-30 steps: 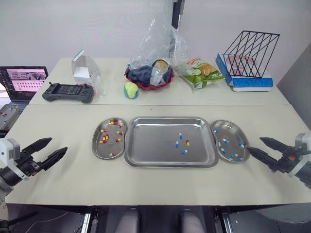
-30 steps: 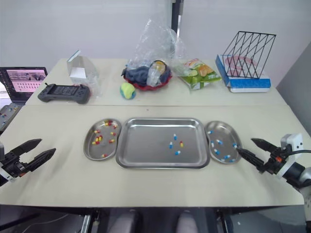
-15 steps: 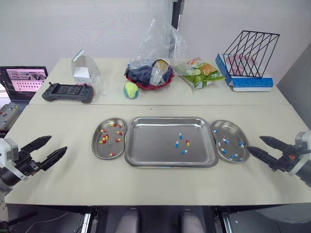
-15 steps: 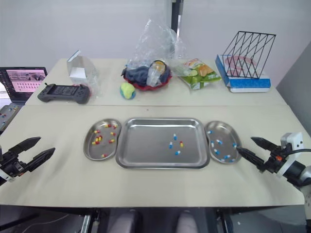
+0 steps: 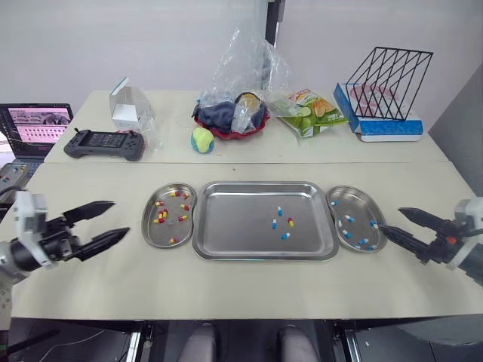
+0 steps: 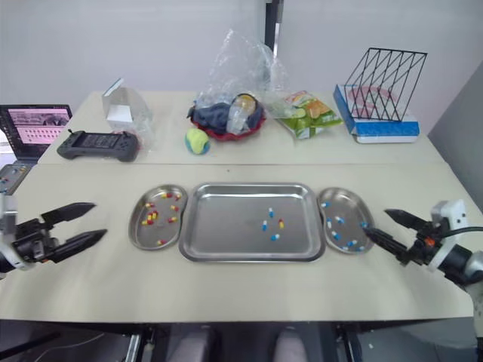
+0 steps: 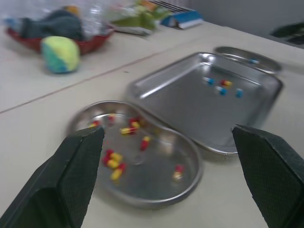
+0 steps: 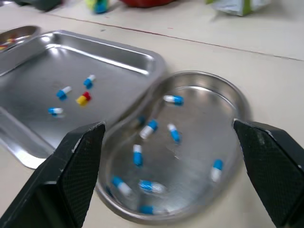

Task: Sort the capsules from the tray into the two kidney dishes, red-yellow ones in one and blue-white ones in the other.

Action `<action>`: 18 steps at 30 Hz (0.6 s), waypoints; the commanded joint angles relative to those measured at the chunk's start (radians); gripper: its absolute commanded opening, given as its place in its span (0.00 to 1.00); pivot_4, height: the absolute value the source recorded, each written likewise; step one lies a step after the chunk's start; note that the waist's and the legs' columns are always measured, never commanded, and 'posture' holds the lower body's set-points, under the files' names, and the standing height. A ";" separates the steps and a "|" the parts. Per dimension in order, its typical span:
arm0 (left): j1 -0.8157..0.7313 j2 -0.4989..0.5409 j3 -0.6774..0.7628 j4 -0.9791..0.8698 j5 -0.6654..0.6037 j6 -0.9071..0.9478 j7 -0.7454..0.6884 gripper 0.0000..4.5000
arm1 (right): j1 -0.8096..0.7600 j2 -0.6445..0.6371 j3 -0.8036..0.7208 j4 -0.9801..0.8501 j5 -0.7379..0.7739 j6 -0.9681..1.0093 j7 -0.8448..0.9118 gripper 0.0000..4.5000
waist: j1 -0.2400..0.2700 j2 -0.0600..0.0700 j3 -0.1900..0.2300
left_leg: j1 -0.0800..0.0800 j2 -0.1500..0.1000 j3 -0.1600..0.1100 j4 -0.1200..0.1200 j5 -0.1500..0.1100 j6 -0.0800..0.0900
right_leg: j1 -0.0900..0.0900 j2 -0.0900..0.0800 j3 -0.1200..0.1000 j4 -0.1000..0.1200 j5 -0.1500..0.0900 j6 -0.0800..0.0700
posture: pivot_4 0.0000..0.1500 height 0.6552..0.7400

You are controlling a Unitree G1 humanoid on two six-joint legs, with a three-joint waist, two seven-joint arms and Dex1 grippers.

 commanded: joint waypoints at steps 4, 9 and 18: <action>-0.003 -0.010 -0.037 -0.123 -0.014 -0.005 0.027 1.00 | -0.067 -0.031 0.103 -0.203 0.007 0.051 -0.023 1.00 | 0.000 0.000 0.000 | 0.000 0.000 0.000 0.000 0.000 0.000 | 0.000 0.000 0.000 0.000 0.000 0.000 | 1.00 0.94; 0.012 -0.001 -0.049 -0.162 -0.020 0.001 0.030 1.00 | -0.141 -0.028 0.248 -0.285 -0.032 0.049 -0.010 1.00 | 0.001 0.000 0.000 | 0.000 0.000 0.000 0.000 0.000 0.000 | 0.000 0.000 0.000 -0.001 0.000 0.000 | 1.00 0.94; 0.040 0.021 -0.039 -0.187 -0.024 0.009 0.020 1.00 | -0.328 -0.028 0.451 -0.242 -0.085 0.101 0.042 1.00 | 0.001 0.000 0.000 | -0.001 0.001 0.000 0.000 0.000 0.000 | -0.001 0.001 0.000 -0.001 0.000 -0.001 | 1.00 0.94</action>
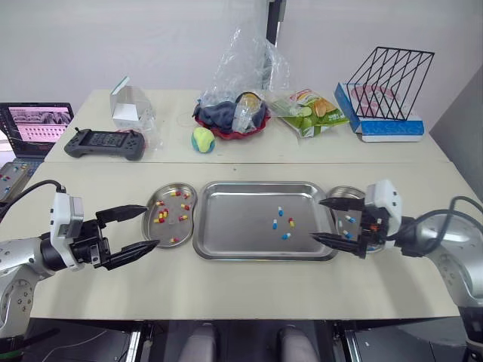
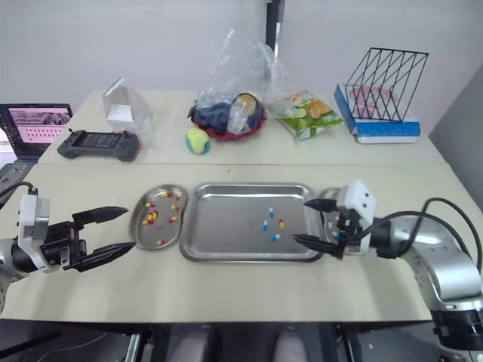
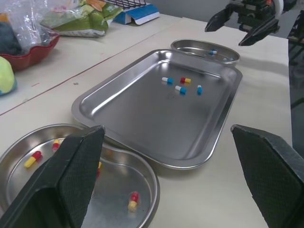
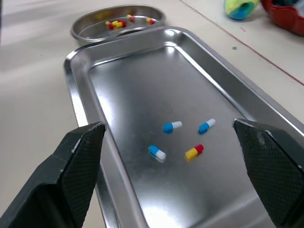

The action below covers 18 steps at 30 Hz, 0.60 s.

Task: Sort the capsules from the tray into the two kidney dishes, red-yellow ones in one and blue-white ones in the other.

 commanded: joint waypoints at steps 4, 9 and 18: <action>-0.001 0.029 0.026 -0.022 -0.005 -0.007 0.001 1.00 | -0.151 0.016 0.120 0.062 -0.048 0.027 0.046 1.00 | 0.002 0.000 0.000 | 0.000 0.000 0.000 0.000 0.000 0.000 | 0.000 0.000 0.000 0.000 0.000 0.000 | 1.00 0.94; 0.015 0.028 0.047 -0.027 0.000 -0.017 0.018 1.00 | -0.241 0.069 0.229 0.142 -0.161 0.001 0.022 1.00 | -0.002 0.000 0.000 | 0.000 0.000 0.000 0.000 0.000 0.000 | -0.001 0.000 0.000 0.000 0.000 0.000 | 1.00 0.94; 0.018 0.026 0.057 -0.017 -0.003 -0.025 0.030 1.00 | -0.350 0.165 0.343 0.301 -0.313 -0.037 0.006 1.00 | -0.001 0.000 0.000 | -0.001 0.000 0.000 -0.001 0.000 0.000 | -0.002 0.000 0.000 0.000 0.000 0.000 | 1.00 0.94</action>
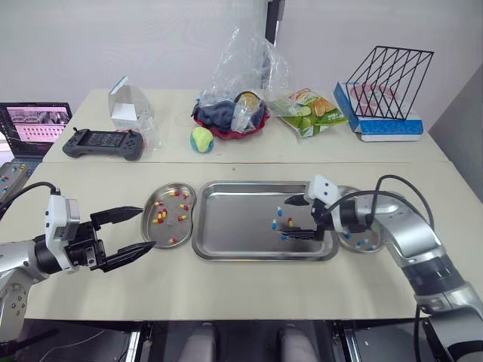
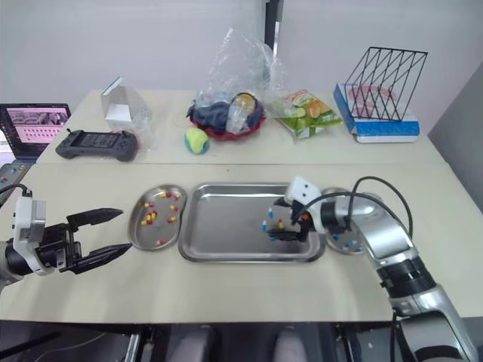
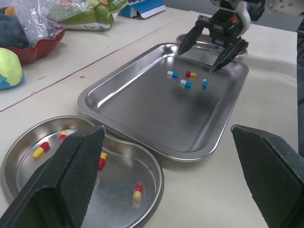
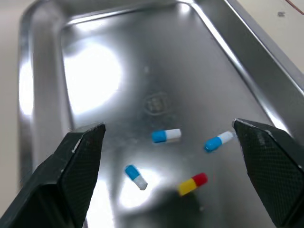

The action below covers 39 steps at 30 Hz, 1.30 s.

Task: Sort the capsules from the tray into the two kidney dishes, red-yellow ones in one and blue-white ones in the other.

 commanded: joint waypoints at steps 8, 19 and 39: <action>-0.030 0.014 0.022 -0.003 0.004 -0.024 0.005 1.00 | -0.042 0.054 0.043 0.046 -0.090 -0.040 0.003 0.61 | -0.001 0.000 0.000 | 0.000 0.000 0.000 0.000 0.000 0.000 | 0.000 0.000 0.000 0.000 0.000 0.000 | 1.00 0.94; -0.027 0.025 0.009 -0.007 0.010 -0.009 -0.012 1.00 | -0.044 0.086 0.058 0.061 -0.144 -0.038 -0.015 0.61 | -0.002 0.000 0.000 | 0.000 0.000 0.000 0.000 0.000 0.000 | -0.001 0.001 0.000 0.000 0.000 0.000 | 1.00 0.94; -0.039 0.054 0.008 -0.003 0.013 0.002 -0.019 1.00 | -0.024 0.095 0.057 0.068 -0.143 0.020 -0.023 0.42 | -0.002 0.000 0.000 | 0.000 0.000 0.000 -0.001 0.000 0.000 | 0.000 0.001 0.000 0.000 0.000 0.000 | 1.00 0.94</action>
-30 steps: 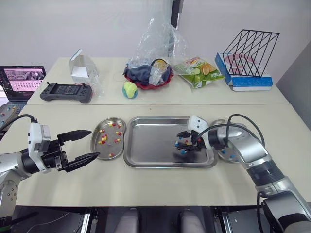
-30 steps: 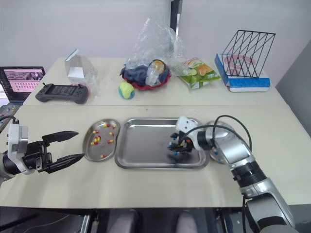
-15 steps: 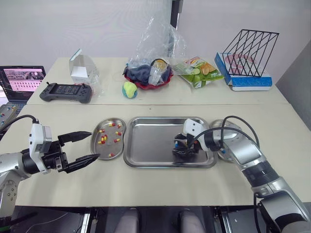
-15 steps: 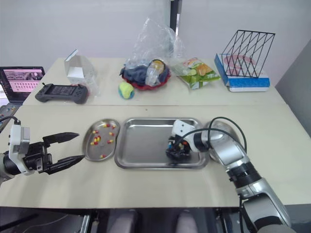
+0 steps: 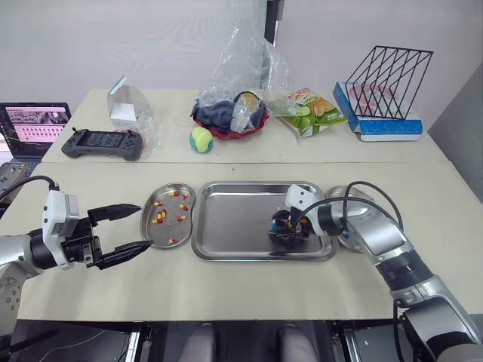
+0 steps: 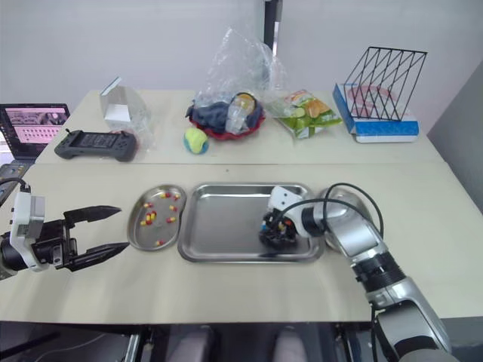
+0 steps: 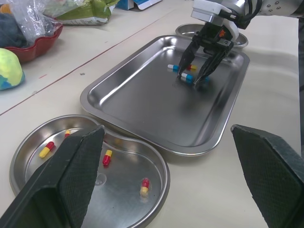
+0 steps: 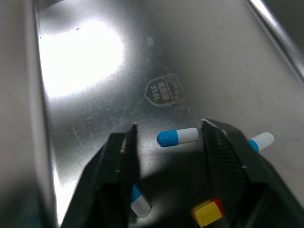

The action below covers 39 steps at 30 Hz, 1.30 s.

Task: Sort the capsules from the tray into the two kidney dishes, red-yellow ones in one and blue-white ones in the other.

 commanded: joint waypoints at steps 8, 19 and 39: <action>-0.017 0.014 0.014 0.004 -0.005 -0.007 -0.002 1.00 | 0.014 -0.001 -0.019 -0.031 0.004 0.016 -0.009 0.42 | 0.000 0.000 0.000 | 0.000 0.000 0.000 0.000 0.000 0.000 | 0.000 0.000 0.000 0.000 0.000 0.000 | 1.00 0.94; -0.032 0.010 0.006 0.010 0.002 -0.016 0.003 1.00 | 0.020 0.005 -0.019 -0.045 0.016 0.037 -0.001 0.18 | 0.000 0.000 0.000 | 0.000 0.000 0.000 0.000 0.000 0.000 | 0.000 0.000 0.000 0.000 0.000 0.000 | 1.00 0.94; -0.065 0.001 -0.024 0.030 0.013 -0.027 0.005 1.00 | -0.015 -0.037 -0.128 -0.191 0.174 0.171 0.058 0.11 | 0.002 0.000 0.000 | -0.001 0.000 0.000 0.000 0.000 0.000 | -0.001 0.000 0.000 0.000 0.000 0.000 | 1.00 0.94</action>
